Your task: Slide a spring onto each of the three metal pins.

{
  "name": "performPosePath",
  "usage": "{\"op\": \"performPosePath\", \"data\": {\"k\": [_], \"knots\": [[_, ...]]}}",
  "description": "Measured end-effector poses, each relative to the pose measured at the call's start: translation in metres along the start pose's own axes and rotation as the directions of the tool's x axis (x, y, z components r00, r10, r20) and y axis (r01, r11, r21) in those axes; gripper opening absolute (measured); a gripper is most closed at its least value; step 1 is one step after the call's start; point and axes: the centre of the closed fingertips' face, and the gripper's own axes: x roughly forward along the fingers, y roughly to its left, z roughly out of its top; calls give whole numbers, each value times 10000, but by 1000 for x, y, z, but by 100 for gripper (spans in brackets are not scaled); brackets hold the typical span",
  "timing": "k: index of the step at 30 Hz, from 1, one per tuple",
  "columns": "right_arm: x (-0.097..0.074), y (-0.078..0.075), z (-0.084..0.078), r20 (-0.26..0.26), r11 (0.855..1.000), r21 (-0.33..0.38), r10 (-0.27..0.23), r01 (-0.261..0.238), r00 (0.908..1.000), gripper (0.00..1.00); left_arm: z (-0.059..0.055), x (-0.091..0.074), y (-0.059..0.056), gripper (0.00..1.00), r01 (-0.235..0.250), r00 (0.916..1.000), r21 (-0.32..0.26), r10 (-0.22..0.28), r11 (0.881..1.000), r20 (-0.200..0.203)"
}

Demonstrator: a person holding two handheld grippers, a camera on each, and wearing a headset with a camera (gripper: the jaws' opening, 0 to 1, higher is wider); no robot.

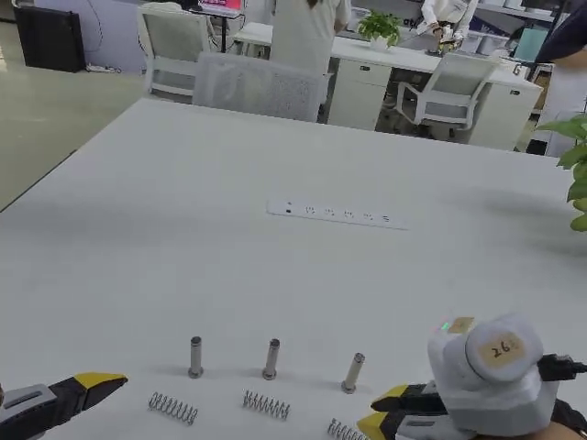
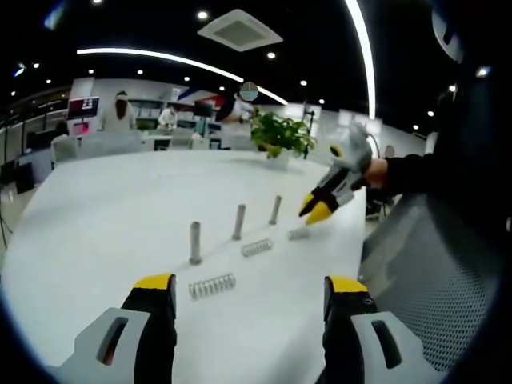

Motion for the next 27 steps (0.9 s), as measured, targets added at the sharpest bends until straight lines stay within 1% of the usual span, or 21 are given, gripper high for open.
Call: {"op": "performPosePath", "data": {"k": [1,3,10,16,23,27], "knots": [[2,1,-4,-217,9998,-172,40,-43,9998,13,0,0,0,71,5,10000,0,-5,10000,-1],[4,4,-8,-395,9995,-279,102,-113,9992,13,1,0,0,71,14,10000,14,-14,10000,16],[8,6,-15,-725,9988,-384,271,-299,9970,12,1,1,-1,71,55,10000,-17,-55,10000,38],[14,9,-21,-1159,9963,-746,340,-428,9927,11,2,4,-6,70,245,9997,10,-245,9997,62],[16,6,-25,-1461,9930,-1114,221,-386,9890,10,2,7,-9,69,439,9990,64,-439,9990,-9],[16,5,-25,-1495,9920,-1197,221,-403,9885,9,4,11,-11,69,544,9985,110,-544,9985,-15]]}}
